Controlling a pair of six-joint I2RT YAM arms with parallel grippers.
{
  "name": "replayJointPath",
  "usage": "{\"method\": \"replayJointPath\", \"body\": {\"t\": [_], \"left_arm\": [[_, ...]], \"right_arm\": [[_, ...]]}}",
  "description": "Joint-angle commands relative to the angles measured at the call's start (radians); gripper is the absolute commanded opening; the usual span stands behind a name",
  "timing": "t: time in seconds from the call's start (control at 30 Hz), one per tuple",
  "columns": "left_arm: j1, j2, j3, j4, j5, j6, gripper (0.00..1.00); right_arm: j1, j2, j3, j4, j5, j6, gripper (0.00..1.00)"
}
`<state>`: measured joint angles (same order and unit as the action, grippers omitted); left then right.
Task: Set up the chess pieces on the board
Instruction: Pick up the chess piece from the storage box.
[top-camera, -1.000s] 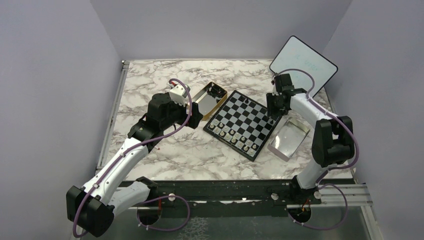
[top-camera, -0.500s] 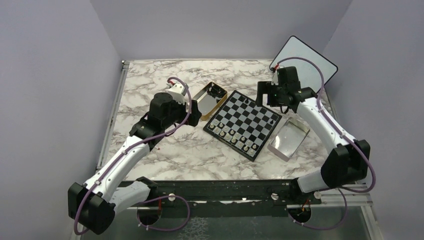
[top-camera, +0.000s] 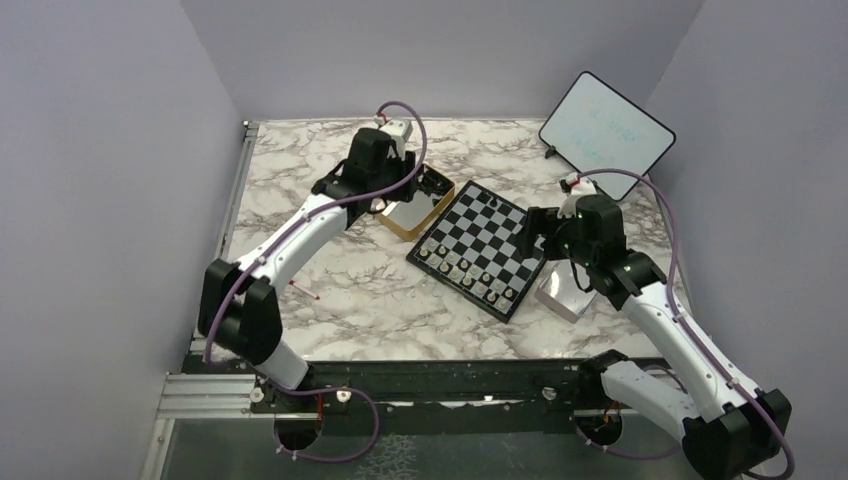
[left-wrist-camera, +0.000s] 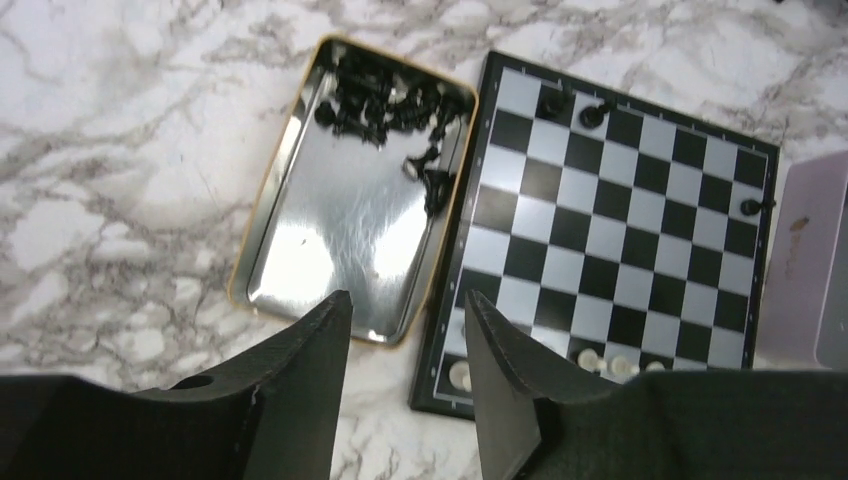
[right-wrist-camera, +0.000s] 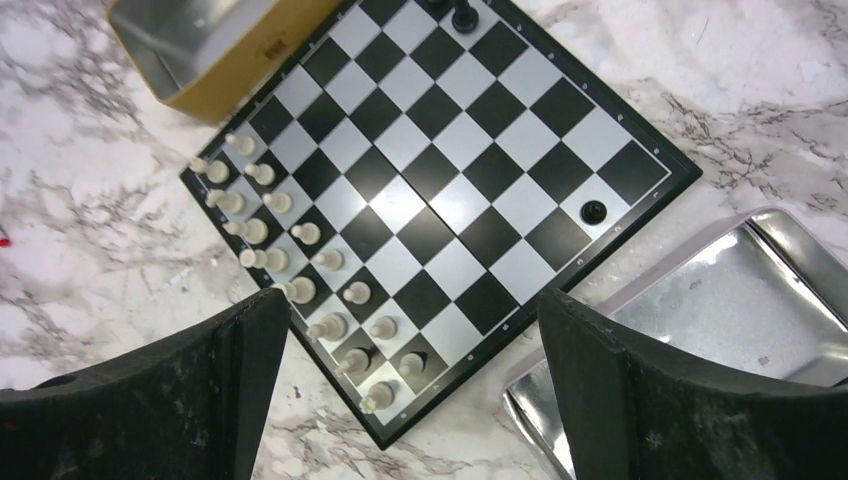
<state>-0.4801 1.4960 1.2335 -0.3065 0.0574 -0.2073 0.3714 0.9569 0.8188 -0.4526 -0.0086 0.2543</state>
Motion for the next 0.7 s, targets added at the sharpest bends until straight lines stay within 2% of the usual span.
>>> {"method": "replayJointPath", "body": {"t": [0.0,0.1,0.2,0.3,0.47,0.67], "left_arm": [[-0.002,0.163,0.187,0.002,-0.050,0.058,0.46],[-0.003,0.276,0.290,-0.009,-0.081,0.074,0.46],[-0.003,0.382,0.392,-0.029,-0.124,0.079,0.41],[-0.003,0.477,0.476,-0.043,-0.156,0.082,0.40],[-0.003,0.587,0.552,-0.045,-0.171,0.056,0.35],[-0.012,0.679,0.607,-0.032,-0.109,0.039,0.31]], "right_arm": [[-0.002,-0.068,-0.039,0.104,0.022,0.058,1.00],[-0.002,-0.082,-0.042,0.099,-0.040,0.013,0.98],[-0.002,-0.098,-0.043,0.085,-0.054,-0.009,0.91],[-0.002,-0.113,-0.048,0.083,-0.078,-0.021,0.90],[-0.001,-0.128,-0.051,0.072,-0.092,-0.015,0.90],[-0.002,-0.133,-0.064,0.067,-0.142,-0.006,0.91]]}}
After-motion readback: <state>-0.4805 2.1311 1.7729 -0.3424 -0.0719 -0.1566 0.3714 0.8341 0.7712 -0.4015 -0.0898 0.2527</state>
